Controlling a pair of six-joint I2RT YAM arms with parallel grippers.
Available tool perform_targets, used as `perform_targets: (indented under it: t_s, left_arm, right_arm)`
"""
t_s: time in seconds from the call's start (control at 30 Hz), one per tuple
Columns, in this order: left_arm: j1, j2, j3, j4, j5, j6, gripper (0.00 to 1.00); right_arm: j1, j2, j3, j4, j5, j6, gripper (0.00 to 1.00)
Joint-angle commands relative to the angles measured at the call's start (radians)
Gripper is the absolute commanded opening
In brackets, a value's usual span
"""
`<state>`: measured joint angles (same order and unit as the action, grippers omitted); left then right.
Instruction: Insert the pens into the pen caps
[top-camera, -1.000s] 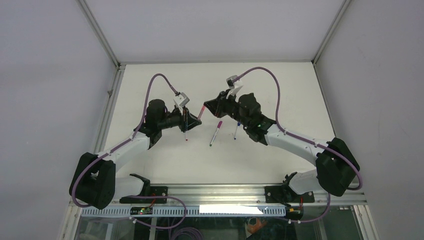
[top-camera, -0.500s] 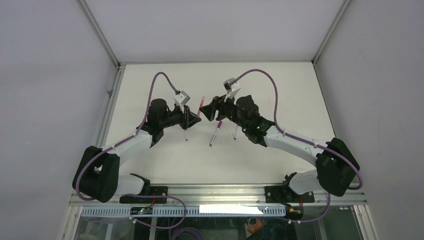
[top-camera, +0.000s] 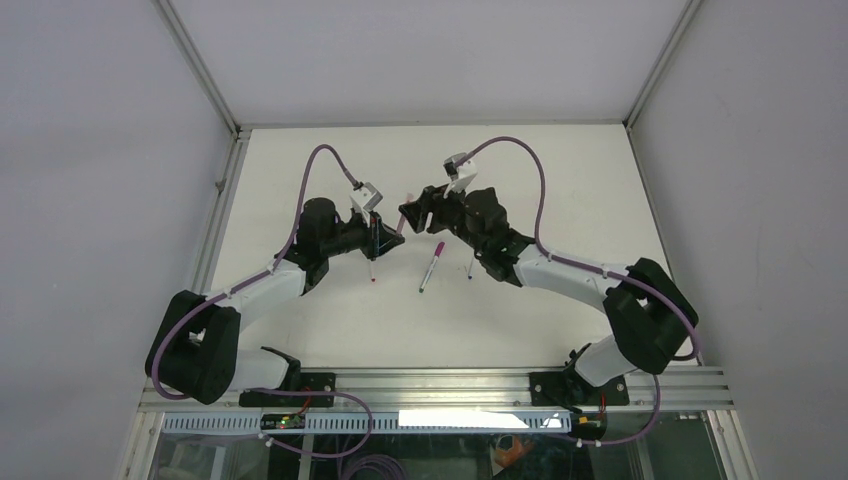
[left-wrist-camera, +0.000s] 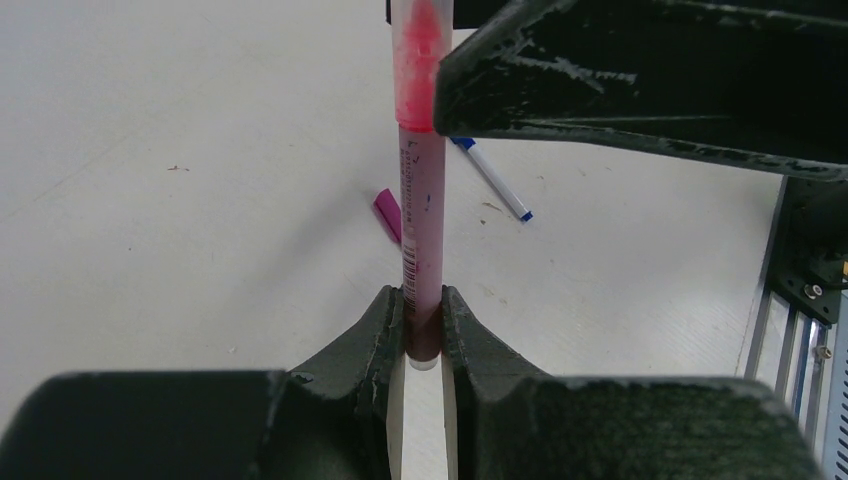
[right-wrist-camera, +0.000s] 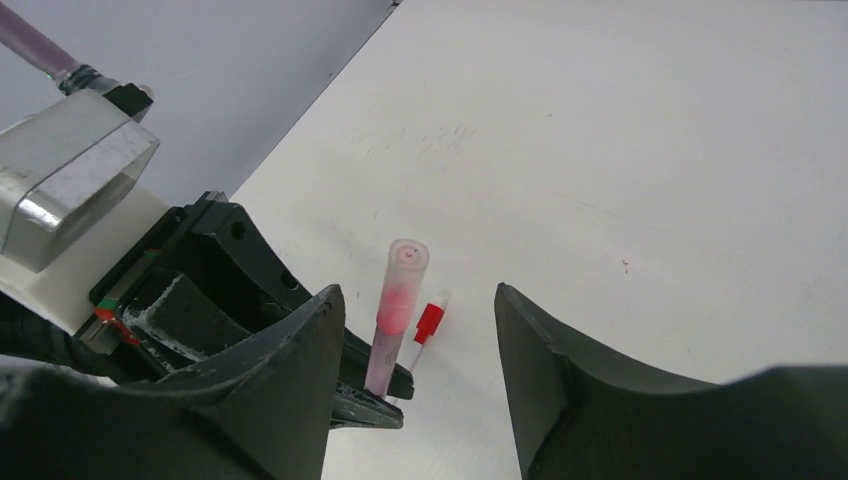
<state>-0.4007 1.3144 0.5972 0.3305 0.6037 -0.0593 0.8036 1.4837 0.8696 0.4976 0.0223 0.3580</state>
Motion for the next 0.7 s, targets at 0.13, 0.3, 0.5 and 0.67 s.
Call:
perform_targets:
  t_s: [0.13,0.3,0.5,0.67]
  left_arm:
    - [-0.013,-0.017,0.015,0.056,0.022,0.032,0.0]
    - [-0.013,-0.017,0.013,0.056,0.025,0.032,0.0]
    - [-0.013,-0.021,0.013,0.055,0.022,0.034,0.0]
    - [-0.013,-0.032,0.018,0.053,0.006,0.039,0.0]
  right_arm:
    - [-0.01,0.046,0.08,0.131,-0.013,0.017,0.56]
    - [-0.015,0.068,0.1,0.137,-0.061,0.026,0.47]
    - [-0.035,0.087,0.156,0.015,-0.159,0.041,0.0]
    - [-0.05,0.086,0.167,-0.087,-0.187,0.044,0.0]
